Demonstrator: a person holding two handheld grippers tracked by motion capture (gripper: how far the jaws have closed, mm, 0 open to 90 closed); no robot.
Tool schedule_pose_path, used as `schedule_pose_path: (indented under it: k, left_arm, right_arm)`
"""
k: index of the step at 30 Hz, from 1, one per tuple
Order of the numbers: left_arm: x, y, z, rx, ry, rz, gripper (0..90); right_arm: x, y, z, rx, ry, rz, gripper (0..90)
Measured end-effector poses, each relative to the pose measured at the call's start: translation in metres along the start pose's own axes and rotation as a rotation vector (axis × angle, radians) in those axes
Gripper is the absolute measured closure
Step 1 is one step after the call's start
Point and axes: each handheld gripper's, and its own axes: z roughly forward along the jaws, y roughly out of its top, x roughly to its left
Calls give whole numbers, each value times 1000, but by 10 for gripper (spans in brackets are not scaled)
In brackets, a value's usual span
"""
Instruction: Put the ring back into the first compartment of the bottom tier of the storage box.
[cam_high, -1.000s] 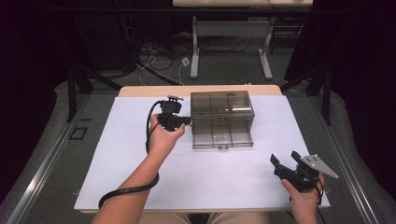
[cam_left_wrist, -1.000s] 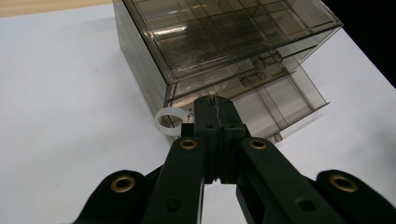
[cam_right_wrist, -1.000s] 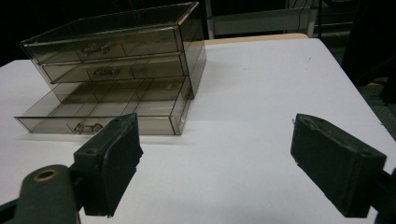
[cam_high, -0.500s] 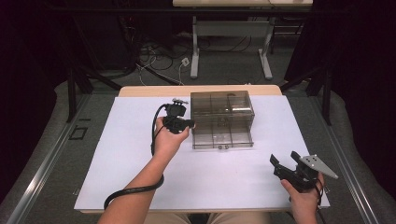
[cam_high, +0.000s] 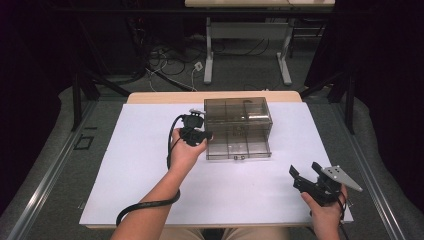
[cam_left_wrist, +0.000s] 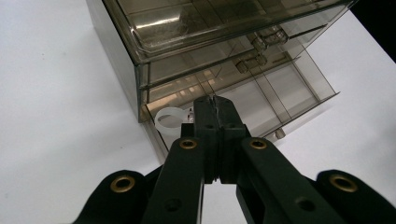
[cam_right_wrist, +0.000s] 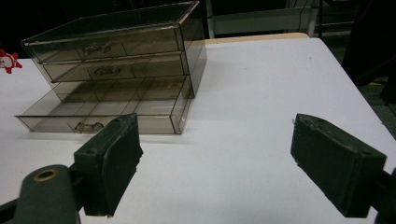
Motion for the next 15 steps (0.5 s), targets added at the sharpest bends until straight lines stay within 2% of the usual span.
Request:
schedule_pose_path:
  k: [1,10,15]
  left_arm:
    - [-1,-1,3,3,-3,-12,900]
    - [-1,-8,14,14,-6,-10,900]
    - [3,-12,18,17,-10,-37,900]
  right_arm:
    - [0,0,0,1,3,5,155]
    - [0,0,1,2,4,5,154]
    - [0,0,1,7,8,6,155]
